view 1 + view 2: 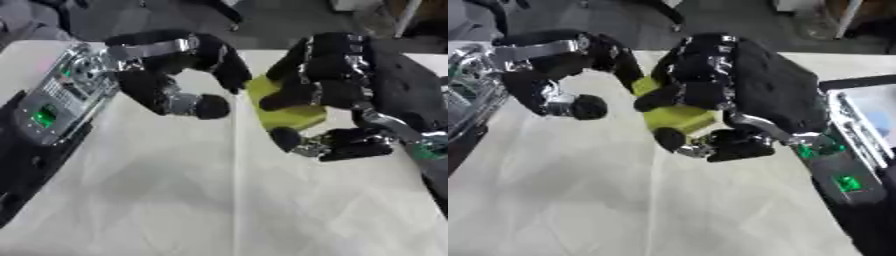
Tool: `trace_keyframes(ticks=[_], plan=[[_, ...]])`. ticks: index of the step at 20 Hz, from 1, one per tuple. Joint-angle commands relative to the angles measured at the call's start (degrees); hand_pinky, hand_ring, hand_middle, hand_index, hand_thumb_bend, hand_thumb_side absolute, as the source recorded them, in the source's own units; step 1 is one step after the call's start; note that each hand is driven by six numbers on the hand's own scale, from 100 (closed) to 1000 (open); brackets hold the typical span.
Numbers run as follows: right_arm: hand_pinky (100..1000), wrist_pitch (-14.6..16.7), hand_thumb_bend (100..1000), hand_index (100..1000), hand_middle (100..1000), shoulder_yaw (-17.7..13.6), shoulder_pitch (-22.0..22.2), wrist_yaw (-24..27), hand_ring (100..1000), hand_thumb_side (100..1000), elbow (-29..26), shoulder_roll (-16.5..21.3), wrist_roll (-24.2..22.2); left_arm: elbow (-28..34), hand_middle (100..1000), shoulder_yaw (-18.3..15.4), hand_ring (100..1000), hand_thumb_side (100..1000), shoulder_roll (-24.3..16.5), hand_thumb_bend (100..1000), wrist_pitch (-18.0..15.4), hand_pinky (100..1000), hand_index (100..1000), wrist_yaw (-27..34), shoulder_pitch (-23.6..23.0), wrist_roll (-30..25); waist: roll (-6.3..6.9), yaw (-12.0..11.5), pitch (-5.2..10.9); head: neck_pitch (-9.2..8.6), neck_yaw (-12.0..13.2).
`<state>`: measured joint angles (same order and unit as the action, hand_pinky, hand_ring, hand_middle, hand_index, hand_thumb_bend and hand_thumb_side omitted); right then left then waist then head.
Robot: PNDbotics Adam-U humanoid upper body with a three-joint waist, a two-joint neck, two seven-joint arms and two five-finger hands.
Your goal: Pick up the objects with one hand, pass them to the other hand, and then place them into the box on the other side of the table.
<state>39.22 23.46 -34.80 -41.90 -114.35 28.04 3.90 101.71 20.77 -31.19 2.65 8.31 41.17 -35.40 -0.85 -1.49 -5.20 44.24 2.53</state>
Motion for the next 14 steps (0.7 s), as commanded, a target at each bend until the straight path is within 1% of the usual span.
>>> trace_keyframes(ticks=[1,3,5,8,11,14], plan=[[566,-0.52,100,764,245,-2.01,-0.48,-1.59,312,100,-0.24,3.7,1.84,-0.36,674,-4.38,702,654,-1.99,519,-1.22,781,767,-1.58,-0.19,3.57,0.31,0.0,1.63,-0.12,-1.42],[567,-0.96,100,769,247,-2.79,0.04,-2.58,314,100,-0.24,5.18,2.87,-0.84,674,-6.24,701,650,-2.33,516,-1.81,780,766,-2.27,-1.08,5.75,0.29,-0.02,1.54,-0.12,-2.37],[567,-2.13,100,775,249,-4.35,1.24,-3.93,316,100,-0.24,7.4,4.06,-1.15,674,-9.12,701,649,-2.93,512,-2.34,778,763,-2.66,-2.92,8.75,0.29,-0.08,1.35,-0.12,-4.2],[567,-4.49,100,779,250,-6.62,3.27,-6.33,317,100,-0.24,10.07,6.04,-1.07,672,-12.47,700,645,-3.62,506,-2.85,775,758,-3.16,-5.86,12.57,0.31,-0.19,1.1,-0.12,-7.1],[566,-8.06,100,777,247,-9.21,5.82,-8.95,312,100,-0.24,12.27,7.68,-0.83,669,-15.12,698,644,-3.88,500,-3.08,772,752,-3.74,-8.94,15.75,0.33,-0.31,0.92,-0.12,-10.07],[563,-13.5,100,760,235,-12.4,8.77,-11.06,294,100,-0.24,14.02,8.54,-0.22,666,-17.4,696,643,-3.67,495,-3.28,769,747,-4.11,-12.16,18.28,0.35,-0.48,0.79,-0.12,-13.65]])
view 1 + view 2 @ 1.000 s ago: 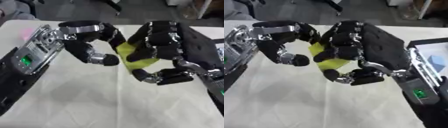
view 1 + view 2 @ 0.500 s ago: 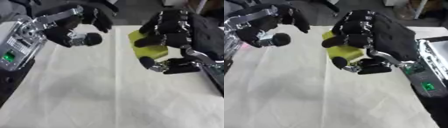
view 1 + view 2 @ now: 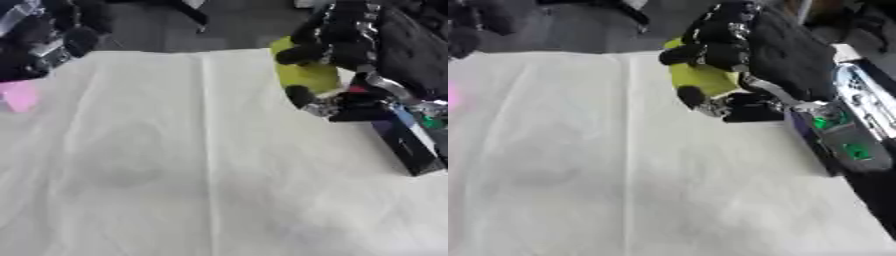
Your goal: Pick up the objects with one hand, pass them to the other hand, and then place them into the box on the other side of the table.
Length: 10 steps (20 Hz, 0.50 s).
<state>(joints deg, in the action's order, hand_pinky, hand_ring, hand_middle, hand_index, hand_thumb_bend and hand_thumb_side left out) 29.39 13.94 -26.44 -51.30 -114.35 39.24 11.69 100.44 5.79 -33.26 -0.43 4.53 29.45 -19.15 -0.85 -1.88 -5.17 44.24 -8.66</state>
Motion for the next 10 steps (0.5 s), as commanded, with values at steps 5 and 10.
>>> trace_keyframes(ticks=[5,10], plan=[[560,-13.54,100,706,209,-7.68,3.25,-2.14,261,100,7.16,4.76,0.04,2.43,666,-5.98,695,642,-0.1,493,-0.41,766,744,-1.2,-5.64,5.53,0.45,-0.67,0.63,-0.13,-8.02],[562,-17.64,100,658,206,-10.38,1.61,-0.84,261,100,24.76,5.79,1.56,3.58,662,-9.03,694,642,2.02,494,-0.64,763,740,-2.05,-9.79,8.38,0.75,-1.42,0.58,-0.13,-10.7]])
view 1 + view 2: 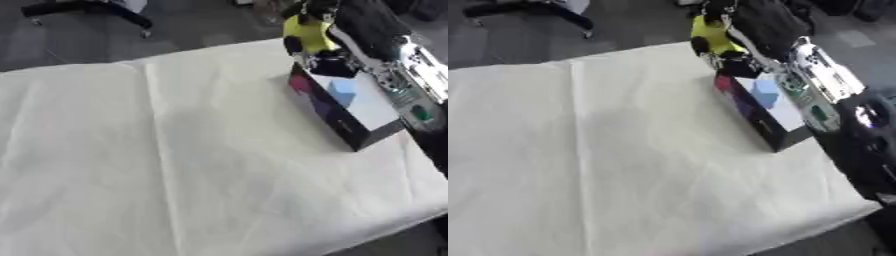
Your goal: Pick up the objects with one hand, pass them to the other hand, and then place them into the box on the other side of the table.
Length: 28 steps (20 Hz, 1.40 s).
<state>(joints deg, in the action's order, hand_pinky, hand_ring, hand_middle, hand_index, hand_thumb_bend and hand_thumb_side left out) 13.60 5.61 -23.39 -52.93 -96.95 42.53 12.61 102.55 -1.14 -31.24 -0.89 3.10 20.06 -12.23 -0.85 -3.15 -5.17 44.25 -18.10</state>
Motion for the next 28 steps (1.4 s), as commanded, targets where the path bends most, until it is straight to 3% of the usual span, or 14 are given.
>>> trace_keyframes(ticks=[1,4,6,7,9,12,13,14,15,19,24,28], plan=[[566,-2.3,100,652,208,-2.45,-2.0,1.31,263,100,11.3,2.58,0.98,1.62,662,-2.63,694,641,0.48,495,-0.22,762,739,-0.7,-1.1,2.01,0.85,-0.33,0.58,-0.13,-1.63],[588,-3.05,100,643,230,-3.32,-4.08,2.73,276,100,22.48,2.83,2.2,1.92,661,-3.99,694,640,1.39,497,-0.33,762,739,-1.02,-2.89,3.46,1.23,-0.91,0.55,-0.13,-2.53],[650,-3.22,100,710,343,-3.78,-5.37,3.26,359,100,28.24,2.95,3.31,2.12,662,-4.55,694,639,1.7,497,-0.37,762,739,-1.22,-3.55,4.12,1.45,-1.18,0.52,-0.13,-2.83],[691,-3.2,195,758,427,-3.88,-5.96,3.44,426,103,30.78,3.02,3.38,2.2,662,-4.74,694,640,1.82,497,-0.35,762,739,-1.32,-3.77,4.37,1.53,-1.28,0.51,-0.13,-2.92],[743,-2.98,317,826,547,-4.14,-6.82,4.19,532,292,34.71,3.18,2.22,2.26,662,-4.97,694,640,2.05,497,-0.32,762,739,-1.46,-4.11,4.68,1.64,-1.43,0.49,-0.13,-2.91],[861,-2.5,505,915,781,-4.66,-7.05,5.71,794,528,36.76,3.48,-0.86,2.01,662,-5.2,694,643,2.23,494,-0.24,761,738,-1.64,-4.45,4.91,1.63,-1.46,0.46,-0.13,-2.75],[918,-2.45,558,941,860,-4.93,-6.86,6.29,888,602,36.53,3.57,-1.73,1.8,661,-5.28,694,644,2.31,492,-0.2,760,738,-1.69,-4.53,4.96,1.61,-1.43,0.44,-0.13,-2.68],[944,-2.42,577,949,904,-5.19,-6.54,6.86,924,688,35.83,3.67,-2.54,1.48,661,-5.4,694,644,2.37,492,-0.11,760,737,-1.7,-4.62,5.07,1.6,-1.39,0.43,-0.13,-2.55],[955,-2.5,598,952,923,-5.55,-6.15,7.47,934,658,34.76,3.74,-3.17,1.14,661,-5.51,694,644,2.38,492,-0.04,760,737,-1.72,-4.69,5.18,1.6,-1.34,0.42,-0.13,-2.42],[989,-3.69,628,956,966,-7.06,-4.45,9.26,959,699,28.89,3.77,-4.09,0.13,662,-5.68,695,651,2.28,487,0.02,761,738,-2.04,-4.93,5.21,1.63,-1.09,0.42,-0.13,-1.39],[1000,-4.76,610,952,974,-8.74,-2.11,9.89,956,687,19.13,2.83,-3.53,-1.43,662,-6.46,696,651,1.8,484,0.38,761,737,-3.03,-5.01,5.56,1.74,-0.61,0.4,-0.13,3.09],[941,-5.32,506,896,889,-10.11,0.82,9.51,885,555,6.98,0.69,0.53,-2.91,668,-7.24,700,637,0.69,492,0.83,766,743,-5.72,-4.74,6.5,1.76,-0.12,0.33,-0.13,9.61]])
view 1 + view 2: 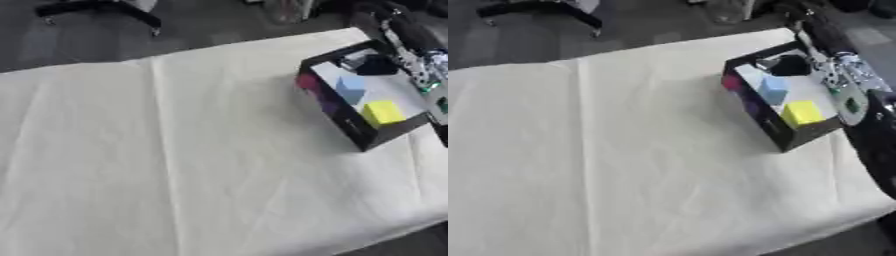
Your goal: Pick up the objects with one hand, pass them to the other hand, and then place them into the box on the other side of the table.
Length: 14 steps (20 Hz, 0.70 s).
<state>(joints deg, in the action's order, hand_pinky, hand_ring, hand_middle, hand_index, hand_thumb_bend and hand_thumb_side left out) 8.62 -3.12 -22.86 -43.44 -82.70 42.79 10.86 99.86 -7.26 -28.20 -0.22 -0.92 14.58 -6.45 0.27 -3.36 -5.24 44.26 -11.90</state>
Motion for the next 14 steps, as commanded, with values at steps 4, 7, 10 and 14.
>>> trace_keyframes(ticks=[4,7,10,14], plan=[[896,0.79,404,868,826,-0.18,3.5,1.26,833,440,-19.89,-3.42,4.9,-3.01,683,-1.47,709,605,-4.92,502,1.0,778,758,-7.11,2.3,1.55,0.66,0.58,0.42,-0.14,12.04],[883,2.68,385,871,810,2.53,4.95,1.54,825,420,-27.35,-6.1,3.49,-6.2,712,-1.08,730,563,-7.97,532,1.98,802,789,-15.07,4.17,1.44,0.88,1.02,0.48,-0.14,18.36],[874,5.52,350,876,798,5.14,4.88,0.68,819,417,-31.29,-8.07,2.15,-10.6,731,0.0,741,545,-11.29,545,2.93,819,814,-24.09,6.65,-0.03,1.21,1.44,0.6,-0.14,22.79],[864,11.72,321,878,784,9.35,3.74,-1.05,807,404,-31.85,-10.24,2.55,-20.21,757,2.91,760,542,-16.5,636,4.65,848,856,-35.24,12.94,-4.93,1.5,2.13,0.69,-0.14,25.37]])
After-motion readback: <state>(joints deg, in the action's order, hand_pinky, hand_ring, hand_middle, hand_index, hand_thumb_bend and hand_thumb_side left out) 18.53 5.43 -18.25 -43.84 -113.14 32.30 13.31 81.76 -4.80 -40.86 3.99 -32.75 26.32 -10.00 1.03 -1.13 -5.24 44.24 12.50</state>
